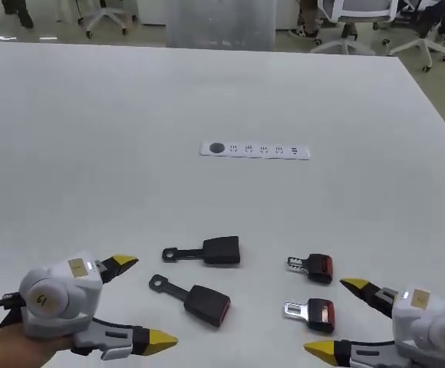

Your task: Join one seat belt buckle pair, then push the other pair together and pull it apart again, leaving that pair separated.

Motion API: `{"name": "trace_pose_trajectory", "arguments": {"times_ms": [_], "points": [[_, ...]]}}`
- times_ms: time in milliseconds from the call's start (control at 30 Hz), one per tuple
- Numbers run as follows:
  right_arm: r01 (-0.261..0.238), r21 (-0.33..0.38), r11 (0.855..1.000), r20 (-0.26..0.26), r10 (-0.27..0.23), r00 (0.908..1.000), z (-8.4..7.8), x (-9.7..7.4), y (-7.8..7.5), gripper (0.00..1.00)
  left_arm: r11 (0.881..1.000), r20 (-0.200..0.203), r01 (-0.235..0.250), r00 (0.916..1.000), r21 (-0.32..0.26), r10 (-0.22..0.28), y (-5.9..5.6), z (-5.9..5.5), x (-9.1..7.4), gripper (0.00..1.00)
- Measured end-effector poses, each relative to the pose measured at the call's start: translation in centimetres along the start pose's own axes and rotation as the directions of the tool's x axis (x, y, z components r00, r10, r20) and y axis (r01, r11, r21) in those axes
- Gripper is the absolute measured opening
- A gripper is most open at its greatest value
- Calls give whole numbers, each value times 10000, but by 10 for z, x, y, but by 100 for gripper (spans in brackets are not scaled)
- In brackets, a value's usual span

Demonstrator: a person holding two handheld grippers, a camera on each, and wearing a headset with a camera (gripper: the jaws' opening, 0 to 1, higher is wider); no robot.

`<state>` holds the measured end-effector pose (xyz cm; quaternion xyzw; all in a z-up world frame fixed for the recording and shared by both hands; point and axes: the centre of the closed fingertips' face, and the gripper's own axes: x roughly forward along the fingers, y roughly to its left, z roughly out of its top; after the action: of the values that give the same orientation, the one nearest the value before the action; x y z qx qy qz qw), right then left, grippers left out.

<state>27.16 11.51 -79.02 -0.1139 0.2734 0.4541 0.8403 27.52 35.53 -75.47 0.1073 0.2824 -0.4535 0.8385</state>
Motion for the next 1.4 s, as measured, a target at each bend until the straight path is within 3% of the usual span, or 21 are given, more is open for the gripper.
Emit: {"name": "trace_pose_trajectory", "arguments": {"times_ms": [367, 533, 833, 1200, 1300, 1400], "points": [[-628, -96, 9980, -615, 621, 9962, -14, 9, -6, 77, 9968, -554, 636, 9966, 486, -609, 1, -6, 22, 89], [-973, -149, 9951, -938, 955, 9910, -20, 13, -8, 74, 9887, -987, 1139, 9896, 972, -1043, -1, -9, 36, 81], [-1462, -237, 9890, -1433, 1414, 9795, -32, 22, -14, 72, 9760, -1507, 1772, 9759, 1263, -1577, 0, -13, 58, 80], [-1905, -316, 9812, -1803, 1818, 9667, -41, 26, -20, 69, 9443, -2275, 2744, 9460, 1818, -2311, -4, -25, 85, 77], [-2057, -350, 9780, -1952, 1952, 9612, -44, 27, -22, 69, 9270, -2694, 3090, 9304, 2126, -2484, -4, -32, 94, 76], [-2218, -376, 9744, -2119, 2091, 9547, -48, 29, -23, 67, 9154, -2845, 3345, 9208, 2238, -2669, -5, -35, 101, 74]]}}
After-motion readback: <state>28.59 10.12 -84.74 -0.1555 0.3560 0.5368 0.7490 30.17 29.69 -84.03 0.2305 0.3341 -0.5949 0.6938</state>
